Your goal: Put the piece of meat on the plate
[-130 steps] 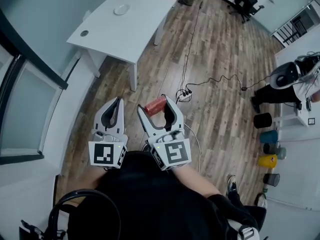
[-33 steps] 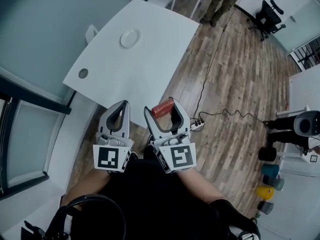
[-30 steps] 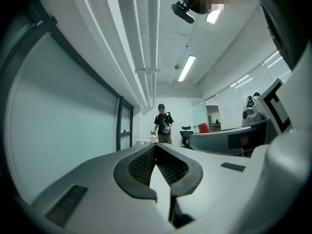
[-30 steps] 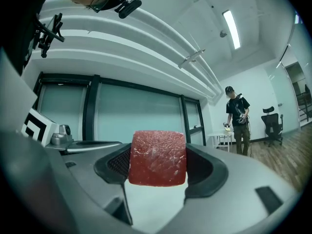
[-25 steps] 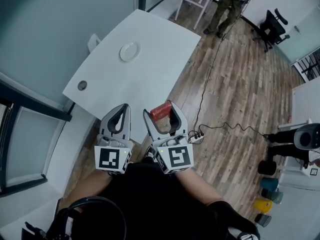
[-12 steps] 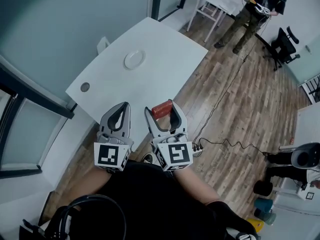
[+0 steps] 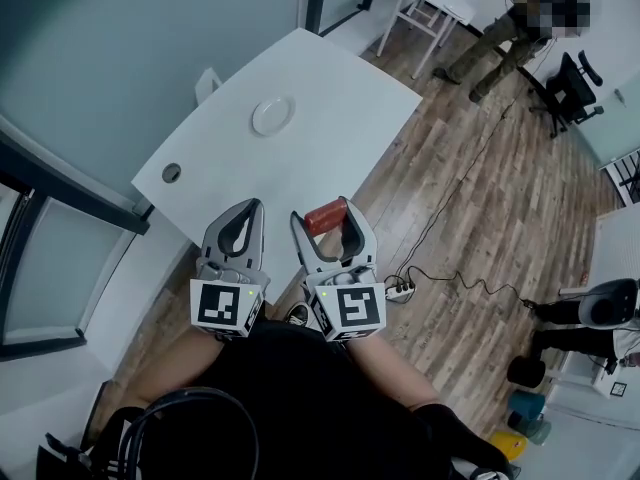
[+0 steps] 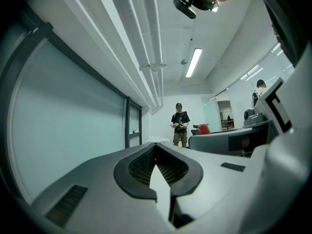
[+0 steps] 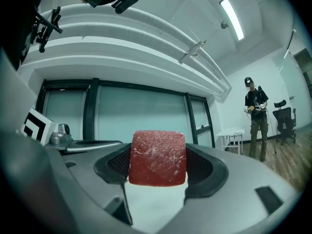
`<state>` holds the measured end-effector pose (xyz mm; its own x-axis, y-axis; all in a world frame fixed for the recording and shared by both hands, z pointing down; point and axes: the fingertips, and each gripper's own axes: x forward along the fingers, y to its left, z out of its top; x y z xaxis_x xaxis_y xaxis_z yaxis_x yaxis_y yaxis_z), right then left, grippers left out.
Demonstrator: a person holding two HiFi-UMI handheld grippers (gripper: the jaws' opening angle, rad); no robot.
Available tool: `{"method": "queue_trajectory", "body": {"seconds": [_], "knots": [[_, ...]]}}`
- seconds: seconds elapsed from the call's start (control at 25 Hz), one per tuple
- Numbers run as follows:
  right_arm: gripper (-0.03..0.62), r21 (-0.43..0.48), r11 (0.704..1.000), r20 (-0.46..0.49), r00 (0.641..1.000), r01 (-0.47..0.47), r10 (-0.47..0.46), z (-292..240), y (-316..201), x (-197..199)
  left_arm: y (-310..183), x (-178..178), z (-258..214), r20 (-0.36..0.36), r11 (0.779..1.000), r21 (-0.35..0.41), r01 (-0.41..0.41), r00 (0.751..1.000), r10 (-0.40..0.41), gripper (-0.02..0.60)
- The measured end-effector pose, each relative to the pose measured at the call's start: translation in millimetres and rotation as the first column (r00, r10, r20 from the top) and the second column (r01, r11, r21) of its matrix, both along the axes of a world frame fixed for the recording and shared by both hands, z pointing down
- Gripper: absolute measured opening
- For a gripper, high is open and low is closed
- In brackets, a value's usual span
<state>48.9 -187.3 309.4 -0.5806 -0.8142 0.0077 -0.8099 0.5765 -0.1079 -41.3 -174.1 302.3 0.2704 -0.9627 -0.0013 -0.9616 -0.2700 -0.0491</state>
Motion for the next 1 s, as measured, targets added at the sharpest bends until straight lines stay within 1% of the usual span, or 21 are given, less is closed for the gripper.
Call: {"method": "queue_trajectory", "body": {"seconds": [0.16, 0.48, 0.64, 0.8, 0.92, 1.0], "knots": [[0.314, -0.010, 1.000, -0.013, 1.000, -0.009, 0.009, 2, -13, -11, -16, -11, 1, -0.003, 1.000, 0.001, -0.007, 1.000, 0.007, 0.000], [0.314, -0.041, 0.997, -0.028, 0.998, -0.062, 0.061, 8, -51, -34, -59, -28, 12, -0.021, 0.998, -0.026, -0.061, 0.998, 0.060, 0.000], [0.313, -0.060, 0.992, -0.048, 0.993, -0.108, 0.106, 13, -78, -53, -87, -51, 18, -0.031, 0.996, -0.026, -0.080, 0.996, 0.079, 0.000], [0.313, -0.061, 0.989, -0.075, 0.989, -0.133, 0.128, 15, -98, -70, -106, -67, 25, -0.049, 0.992, -0.065, -0.109, 0.993, 0.106, 0.000], [0.313, -0.076, 0.985, -0.095, 0.985, -0.152, 0.145, 20, -110, -78, -118, -76, 28, -0.056, 0.989, -0.073, -0.125, 0.991, 0.121, 0.000], [0.314, -0.090, 0.983, -0.102, 0.983, -0.161, 0.151, 27, -117, -81, -126, -82, 32, -0.055, 0.989, -0.078, -0.122, 0.992, 0.117, 0.000]]}}
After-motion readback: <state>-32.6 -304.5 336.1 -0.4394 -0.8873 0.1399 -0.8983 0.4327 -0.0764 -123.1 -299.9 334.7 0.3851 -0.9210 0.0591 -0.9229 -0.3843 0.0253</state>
